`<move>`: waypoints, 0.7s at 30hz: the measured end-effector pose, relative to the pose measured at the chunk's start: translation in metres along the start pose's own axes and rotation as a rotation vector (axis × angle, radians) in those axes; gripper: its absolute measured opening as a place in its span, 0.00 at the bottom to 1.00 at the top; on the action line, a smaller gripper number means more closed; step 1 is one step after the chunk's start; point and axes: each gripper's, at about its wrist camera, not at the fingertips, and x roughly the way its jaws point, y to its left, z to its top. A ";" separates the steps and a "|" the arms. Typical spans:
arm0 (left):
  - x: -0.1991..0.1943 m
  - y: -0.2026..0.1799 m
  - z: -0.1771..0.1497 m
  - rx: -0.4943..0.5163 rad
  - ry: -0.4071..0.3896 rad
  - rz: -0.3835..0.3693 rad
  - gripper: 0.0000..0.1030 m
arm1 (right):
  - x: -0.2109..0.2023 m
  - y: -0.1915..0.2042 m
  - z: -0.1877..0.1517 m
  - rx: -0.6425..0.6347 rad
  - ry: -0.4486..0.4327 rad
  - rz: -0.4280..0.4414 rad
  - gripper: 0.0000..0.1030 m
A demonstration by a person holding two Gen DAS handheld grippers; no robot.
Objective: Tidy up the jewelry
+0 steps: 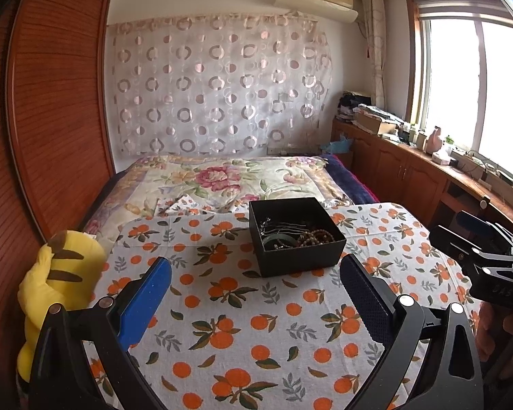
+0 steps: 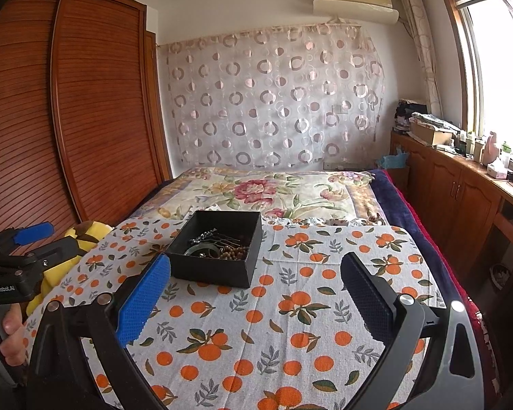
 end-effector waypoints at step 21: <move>-0.001 0.000 0.001 -0.002 -0.003 -0.003 0.92 | -0.001 0.001 0.000 0.000 -0.002 -0.005 0.98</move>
